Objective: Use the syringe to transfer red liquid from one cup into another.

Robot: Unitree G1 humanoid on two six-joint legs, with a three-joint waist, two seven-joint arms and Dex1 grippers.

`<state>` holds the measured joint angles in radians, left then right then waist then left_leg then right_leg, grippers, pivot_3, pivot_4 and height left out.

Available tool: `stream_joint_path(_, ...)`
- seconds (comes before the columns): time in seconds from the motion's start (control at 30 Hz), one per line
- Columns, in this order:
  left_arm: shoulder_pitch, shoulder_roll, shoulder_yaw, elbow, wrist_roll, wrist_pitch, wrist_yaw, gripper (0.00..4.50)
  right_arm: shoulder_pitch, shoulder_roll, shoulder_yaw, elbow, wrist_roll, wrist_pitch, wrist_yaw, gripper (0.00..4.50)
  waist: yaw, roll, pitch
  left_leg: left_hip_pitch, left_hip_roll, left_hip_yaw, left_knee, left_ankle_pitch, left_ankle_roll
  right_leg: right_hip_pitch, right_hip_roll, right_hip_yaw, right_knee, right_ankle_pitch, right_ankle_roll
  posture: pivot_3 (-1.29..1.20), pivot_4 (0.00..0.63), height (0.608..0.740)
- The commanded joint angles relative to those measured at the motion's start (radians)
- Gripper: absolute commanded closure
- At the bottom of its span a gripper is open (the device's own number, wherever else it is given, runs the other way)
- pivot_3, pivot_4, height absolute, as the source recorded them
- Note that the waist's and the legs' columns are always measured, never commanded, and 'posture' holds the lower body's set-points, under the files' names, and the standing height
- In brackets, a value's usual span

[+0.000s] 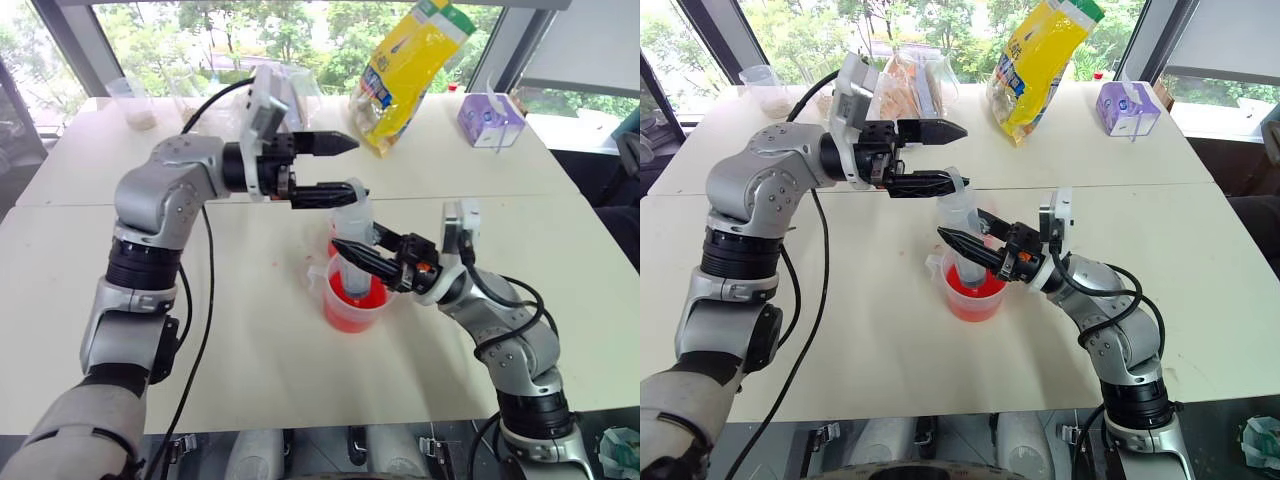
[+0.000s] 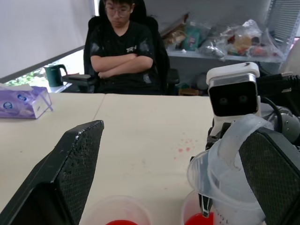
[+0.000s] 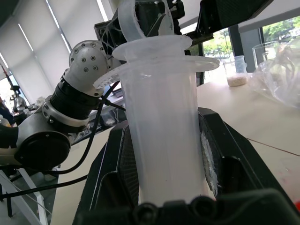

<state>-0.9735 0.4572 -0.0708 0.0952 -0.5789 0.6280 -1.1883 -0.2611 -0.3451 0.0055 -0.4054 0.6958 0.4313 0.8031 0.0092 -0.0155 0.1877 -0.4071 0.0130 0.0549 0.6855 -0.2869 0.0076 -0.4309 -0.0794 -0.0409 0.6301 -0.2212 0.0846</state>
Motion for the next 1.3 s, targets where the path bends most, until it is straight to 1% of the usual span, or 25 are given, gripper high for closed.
stream_joint_path(0.03,0.020,-0.011,-0.021,-0.054,0.006,0.002,0.012,0.00,-0.001,0.006,-0.003,-0.013,0.007,-0.030,0.011,3.11,-0.001,0.000,0.000,0.000,0.000,0.000,0.000,0.000,0.000,0.000,0.000,0.000,0.000,0.000,0.000,0.00,0.150,0.740)
stream_joint_path(0.2,0.044,-0.016,-0.028,-0.096,-0.001,0.017,0.027,0.00,0.015,0.009,0.005,0.017,-0.014,-0.048,0.029,3.11,-0.001,0.000,0.000,0.000,0.000,0.000,0.000,0.000,0.000,0.000,0.000,0.000,0.000,0.000,0.000,0.00,0.150,0.740)
stream_joint_path(0.23,0.048,-0.016,-0.028,-0.103,-0.003,0.021,0.030,0.25,0.017,0.009,0.006,0.019,-0.016,-0.051,0.031,3.11,-0.001,0.000,0.000,0.000,0.000,0.000,0.000,0.000,0.000,0.000,0.000,0.000,0.000,0.000,0.000,0.00,0.150,0.740)
stream_joint_path(0.3,0.052,-0.017,-0.027,-0.115,-0.009,0.030,0.035,0.88,0.020,0.008,0.008,0.021,-0.018,-0.054,0.033,3.11,-0.001,0.000,0.000,0.000,0.000,0.000,0.000,0.000,0.000,0.000,0.000,0.000,0.000,0.000,0.000,0.00,0.150,0.740)
stream_joint_path(0.4,0.054,-0.022,-0.020,-0.120,-0.017,0.040,0.048,2.31,0.022,0.009,0.010,0.023,-0.021,-0.058,0.034,3.11,0.000,0.000,0.000,0.000,0.000,0.000,0.000,0.000,0.000,0.000,0.000,0.000,0.000,0.000,0.000,0.00,0.150,0.740)
stream_joint_path(0.43,0.053,-0.023,-0.017,-0.120,-0.019,0.043,0.049,2.87,0.022,0.008,0.012,0.024,-0.022,-0.059,0.034,3.11,0.000,0.000,0.000,0.000,0.000,0.000,0.000,0.000,0.000,0.000,0.000,0.000,0.000,0.000,0.000,0.00,0.150,0.740)
stream_joint_path(0.5,0.050,-0.024,-0.012,-0.117,-0.021,0.048,0.048,3.85,0.023,0.009,0.014,0.024,-0.023,-0.059,0.033,3.11,0.001,0.000,0.000,0.000,0.000,0.000,0.000,0.000,0.000,0.000,0.000,0.000,0.000,0.000,0.000,0.00,0.150,0.740)
stream_joint_path(0.53,0.048,-0.024,-0.009,-0.116,-0.023,0.049,0.048,4.29,0.024,0.008,0.014,0.024,-0.023,-0.059,0.032,3.11,0.001,0.000,0.000,0.000,0.000,0.000,0.000,0.000,0.000,0.000,0.000,0.000,0.000,0.000,0.000,0.00,0.150,0.740)
stream_joint_path(0.57,0.047,-0.024,-0.008,-0.112,-0.023,0.048,0.047,4.45,0.024,0.008,0.015,0.024,-0.022,-0.058,0.032,3.11,0.000,0.000,0.000,0.000,0.000,0.000,0.000,0.000,0.000,0.000,0.000,0.000,0.000,0.000,0.000,0.00,0.150,0.740)
stream_joint_path(0.83,0.045,-0.024,0.012,-0.111,-0.032,0.050,0.068,4.45,0.029,0.002,0.018,0.024,-0.012,-0.041,0.036,3.11,0.000,0.000,0.000,0.000,0.000,0.000,0.000,0.000,0.000,0.000,0.000,0.000,0.000,0.000,0.000,0.00,0.150,0.740)
stream_joint_path(0.97,0.021,-0.024,0.045,-0.107,-0.058,0.061,0.087,4.45,0.031,-0.003,0.024,0.042,-0.017,-0.038,0.048,3.11,0.000,0.000,0.000,0.000,0.000,0.000,0.000,0.000,0.000,0.000,0.000,0.000,0.000,0.000,0.000,0.00,0.150,0.740)
stream_joint_path(1.3,-0.029,-0.020,0.081,-0.077,-0.078,0.051,0.118,4.45,0.045,-0.028,0.044,0.058,-0.022,-0.030,0.071,3.11,0.000,0.000,0.000,0.000,0.000,0.000,0.000,0.000,0.000,0.000,0.000,0.000,0.000,0.000,0.000,0.00,0.150,0.740)
